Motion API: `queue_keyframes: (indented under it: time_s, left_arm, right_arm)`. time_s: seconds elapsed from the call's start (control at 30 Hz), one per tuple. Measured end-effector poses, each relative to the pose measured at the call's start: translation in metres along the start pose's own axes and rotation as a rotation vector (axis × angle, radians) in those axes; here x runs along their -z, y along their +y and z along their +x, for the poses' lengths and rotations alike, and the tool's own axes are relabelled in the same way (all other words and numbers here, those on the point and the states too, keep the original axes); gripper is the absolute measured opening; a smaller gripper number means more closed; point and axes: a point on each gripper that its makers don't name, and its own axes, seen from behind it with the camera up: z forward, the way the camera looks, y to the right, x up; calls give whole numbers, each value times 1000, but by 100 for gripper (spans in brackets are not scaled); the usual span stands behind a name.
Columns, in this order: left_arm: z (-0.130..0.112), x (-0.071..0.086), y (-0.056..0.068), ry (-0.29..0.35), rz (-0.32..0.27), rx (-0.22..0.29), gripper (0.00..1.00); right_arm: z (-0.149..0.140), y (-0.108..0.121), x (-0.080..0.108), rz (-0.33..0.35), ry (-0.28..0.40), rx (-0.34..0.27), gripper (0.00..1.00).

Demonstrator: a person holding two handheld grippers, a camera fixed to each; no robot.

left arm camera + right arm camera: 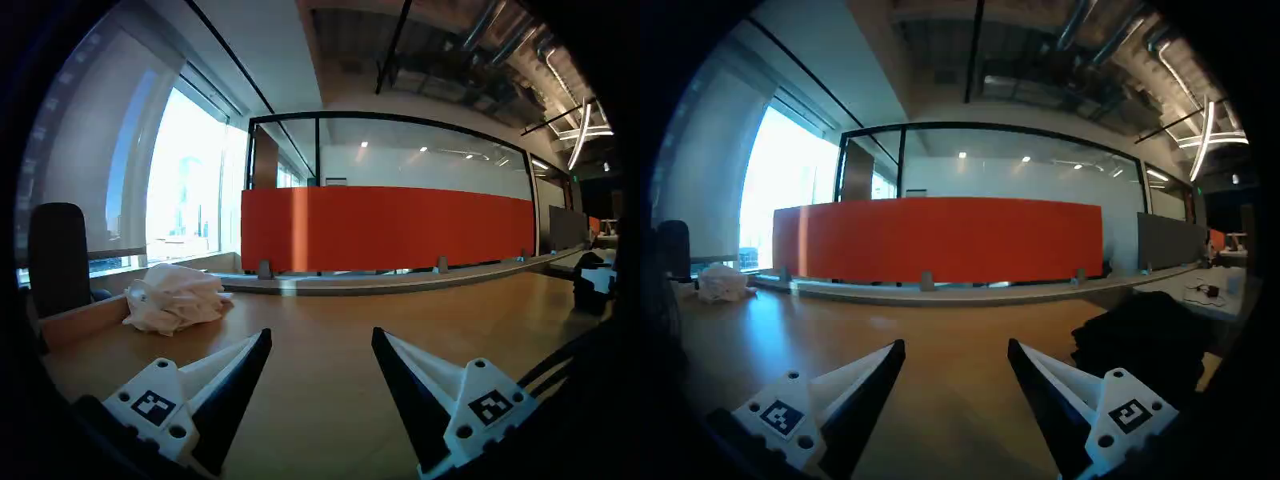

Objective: Fold towel

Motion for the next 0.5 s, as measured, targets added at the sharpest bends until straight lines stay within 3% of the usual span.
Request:
queue_keyframes:
  time_s: [0.5]
  left_arm:
    - [2, 0, 0, -1, 0, 0, 93]
  right_arm:
    - [0, 1, 0, 0, 0, 0, 100]
